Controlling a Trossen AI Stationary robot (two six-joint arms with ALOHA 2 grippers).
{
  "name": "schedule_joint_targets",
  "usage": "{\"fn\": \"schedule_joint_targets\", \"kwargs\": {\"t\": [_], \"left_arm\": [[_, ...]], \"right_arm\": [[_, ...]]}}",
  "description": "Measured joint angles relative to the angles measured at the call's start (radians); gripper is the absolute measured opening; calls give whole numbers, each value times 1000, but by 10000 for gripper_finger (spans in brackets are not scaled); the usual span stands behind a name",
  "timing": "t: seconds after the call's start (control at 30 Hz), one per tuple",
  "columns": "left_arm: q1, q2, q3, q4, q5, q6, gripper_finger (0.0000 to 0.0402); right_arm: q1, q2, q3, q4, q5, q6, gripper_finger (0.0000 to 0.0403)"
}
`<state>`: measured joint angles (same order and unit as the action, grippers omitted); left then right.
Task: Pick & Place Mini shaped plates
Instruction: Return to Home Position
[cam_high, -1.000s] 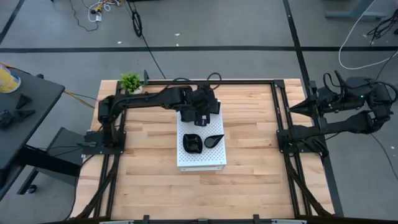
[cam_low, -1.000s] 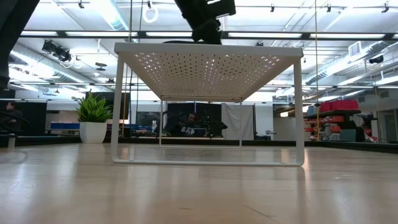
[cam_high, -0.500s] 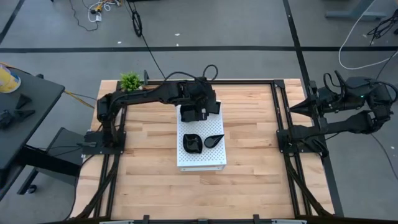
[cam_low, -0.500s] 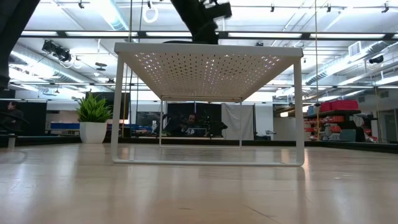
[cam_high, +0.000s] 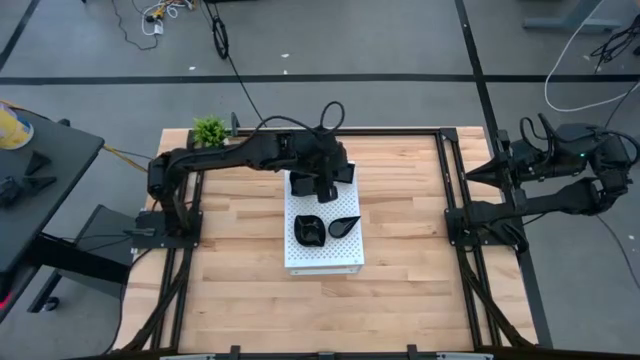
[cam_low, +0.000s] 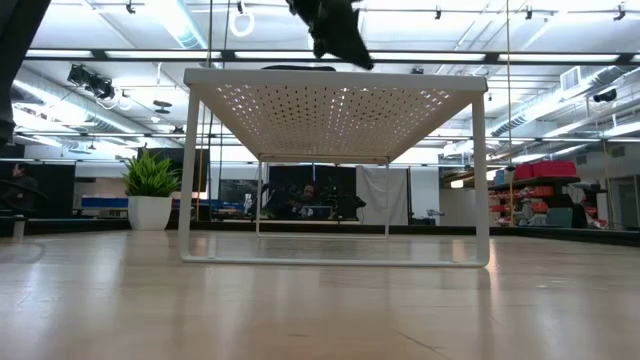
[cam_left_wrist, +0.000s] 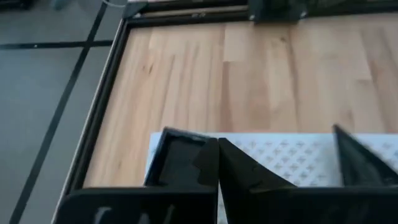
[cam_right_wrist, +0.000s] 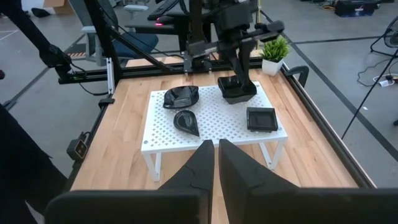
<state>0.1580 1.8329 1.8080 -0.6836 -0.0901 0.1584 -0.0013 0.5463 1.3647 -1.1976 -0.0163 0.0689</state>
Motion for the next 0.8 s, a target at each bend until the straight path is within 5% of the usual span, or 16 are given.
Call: {"fn": "schedule_joint_targets", "kwargs": {"t": [0.27, 0.8], "left_arm": [[-21, -21, -26, 100, -9, -10, 2], [-37, -371, -475, 345, -15, -53, 1]], "right_arm": [[0, 0, 0, 0, 0, 0, 29], [0, 0, 0, 0, 0, 0, 29]]}}
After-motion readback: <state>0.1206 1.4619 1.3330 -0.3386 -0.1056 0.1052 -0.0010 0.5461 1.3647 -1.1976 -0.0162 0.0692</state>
